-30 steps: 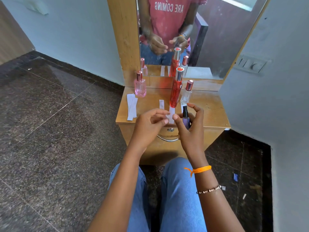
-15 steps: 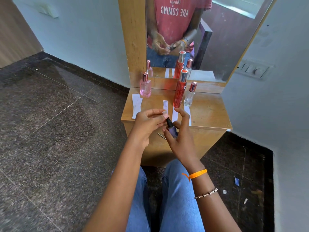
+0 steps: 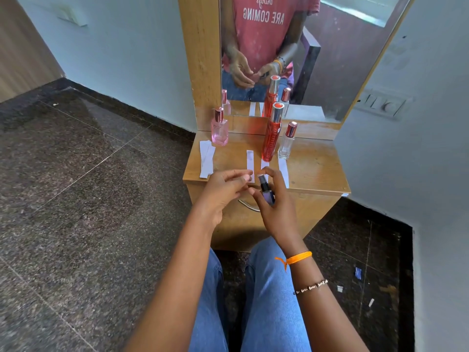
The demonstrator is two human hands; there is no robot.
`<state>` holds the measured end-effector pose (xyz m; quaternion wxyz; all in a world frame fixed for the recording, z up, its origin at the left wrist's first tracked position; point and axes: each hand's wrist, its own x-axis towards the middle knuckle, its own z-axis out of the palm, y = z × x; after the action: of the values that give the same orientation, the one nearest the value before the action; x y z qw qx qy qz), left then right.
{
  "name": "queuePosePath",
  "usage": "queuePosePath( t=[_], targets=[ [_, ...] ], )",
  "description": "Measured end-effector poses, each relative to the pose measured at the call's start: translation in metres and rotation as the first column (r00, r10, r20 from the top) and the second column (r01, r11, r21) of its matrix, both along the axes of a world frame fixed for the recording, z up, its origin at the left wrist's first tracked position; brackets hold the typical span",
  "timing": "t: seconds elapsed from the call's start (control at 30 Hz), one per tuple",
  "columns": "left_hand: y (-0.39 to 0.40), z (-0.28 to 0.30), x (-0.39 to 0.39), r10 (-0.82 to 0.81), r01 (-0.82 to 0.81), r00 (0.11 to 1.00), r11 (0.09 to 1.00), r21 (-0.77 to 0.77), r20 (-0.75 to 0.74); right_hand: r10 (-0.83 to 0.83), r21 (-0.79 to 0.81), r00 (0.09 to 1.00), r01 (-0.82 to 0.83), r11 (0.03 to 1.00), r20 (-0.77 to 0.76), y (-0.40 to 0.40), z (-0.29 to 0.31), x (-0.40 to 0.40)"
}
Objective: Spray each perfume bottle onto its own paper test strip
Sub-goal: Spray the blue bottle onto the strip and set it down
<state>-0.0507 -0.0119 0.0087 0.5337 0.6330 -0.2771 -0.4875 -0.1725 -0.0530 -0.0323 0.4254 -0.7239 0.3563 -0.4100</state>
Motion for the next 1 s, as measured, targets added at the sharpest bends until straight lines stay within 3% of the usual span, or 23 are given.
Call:
queuePosePath(
  t=[0.2, 0.37, 0.57, 0.77, 1.0],
  targets=[
    [-0.002, -0.003, -0.003, 0.028, -0.027, 0.997, 1.000, -0.010, 0.067, 0.005, 0.058, 1.000, -0.004, 0.998, -0.017, -0.004, -0.008, 0.000],
    [-0.007, -0.015, 0.001, 0.074, -0.079, 0.929, 0.997, -0.002, 0.363, 0.027, 0.131, 1.000, -0.028, 0.991, 0.006, -0.014, -0.002, 0.002],
    [-0.013, -0.026, 0.002, 0.069, -0.069, 0.778, 0.997, -0.024, 0.624, 0.121, 0.047, 0.985, -0.116, 0.992, -0.121, -0.037, 0.013, 0.017],
    [-0.019, -0.034, 0.002, 0.041, -0.014, 0.564, 0.999, -0.040, 0.825, 0.076, -0.159, 0.933, -0.140, 0.977, -0.352, -0.069, 0.035, 0.039],
    [-0.021, -0.041, 0.004, 0.038, -0.022, 0.491, 0.999, -0.031, 0.870, -0.077, -0.470, 0.831, -0.232, 0.851, -0.550, -0.099, 0.070, 0.059]
  ],
)
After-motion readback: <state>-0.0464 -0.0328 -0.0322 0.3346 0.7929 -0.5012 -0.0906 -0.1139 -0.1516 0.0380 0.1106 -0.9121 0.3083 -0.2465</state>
